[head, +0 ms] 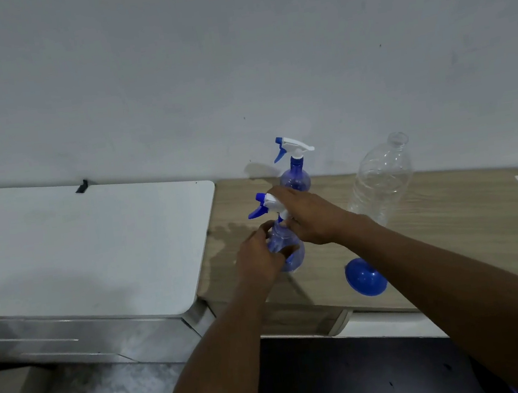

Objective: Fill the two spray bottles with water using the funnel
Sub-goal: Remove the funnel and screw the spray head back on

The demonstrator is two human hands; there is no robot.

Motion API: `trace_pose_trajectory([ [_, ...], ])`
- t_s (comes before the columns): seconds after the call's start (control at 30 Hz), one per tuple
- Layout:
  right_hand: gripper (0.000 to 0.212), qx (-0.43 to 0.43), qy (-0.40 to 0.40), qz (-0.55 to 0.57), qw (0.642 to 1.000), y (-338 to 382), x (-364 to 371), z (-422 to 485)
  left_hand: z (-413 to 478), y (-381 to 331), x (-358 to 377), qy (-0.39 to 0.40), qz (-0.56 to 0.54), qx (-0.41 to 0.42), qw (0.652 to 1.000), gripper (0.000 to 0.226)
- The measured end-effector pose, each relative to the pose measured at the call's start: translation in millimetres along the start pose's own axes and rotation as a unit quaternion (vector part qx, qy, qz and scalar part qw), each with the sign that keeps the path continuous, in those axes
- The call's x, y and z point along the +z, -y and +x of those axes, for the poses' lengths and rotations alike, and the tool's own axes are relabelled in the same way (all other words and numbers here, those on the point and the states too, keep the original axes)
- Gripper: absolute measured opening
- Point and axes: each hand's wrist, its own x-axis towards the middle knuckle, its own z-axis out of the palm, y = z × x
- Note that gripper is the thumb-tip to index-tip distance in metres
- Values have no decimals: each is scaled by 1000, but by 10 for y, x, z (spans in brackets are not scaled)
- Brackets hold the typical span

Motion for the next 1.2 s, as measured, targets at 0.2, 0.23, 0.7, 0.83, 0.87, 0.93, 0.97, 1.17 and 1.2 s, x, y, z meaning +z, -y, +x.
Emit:
trace_pose_trajectory([
  [0.2,46,-4,-11,-25,1000,-11,36,10,-8,-8,-2,-5,-1,-1,1000,65],
  [0.23,47,-3,-20,-33,999,-13,52,12,-19,-13,-2,-11,-6,1,1000,65],
  [0.7,56,44,-87,-66,993,-54,208,-18,-47,-3,43,-18,-5,1,1000,54],
  [0.83,48,12,-108,-65,992,-38,234,-28,-50,-15,30,-13,-9,0,1000,59],
  [0.87,47,24,-97,-63,993,-40,214,-20,-58,-27,27,-12,-8,3,1000,62],
  [0.93,51,33,-107,-94,989,-53,187,-14,-80,-32,42,-22,-6,9,1000,59],
  [0.97,52,28,-116,-106,987,-55,193,-19,-87,-19,54,-27,-7,10,1000,56],
  [1.17,53,44,-99,-90,990,-45,225,-28,-85,-23,50,-20,-3,11,1000,53],
  [1.2,56,46,-111,-104,987,-57,235,-37,-91,-26,56,-18,-1,13,1000,50],
])
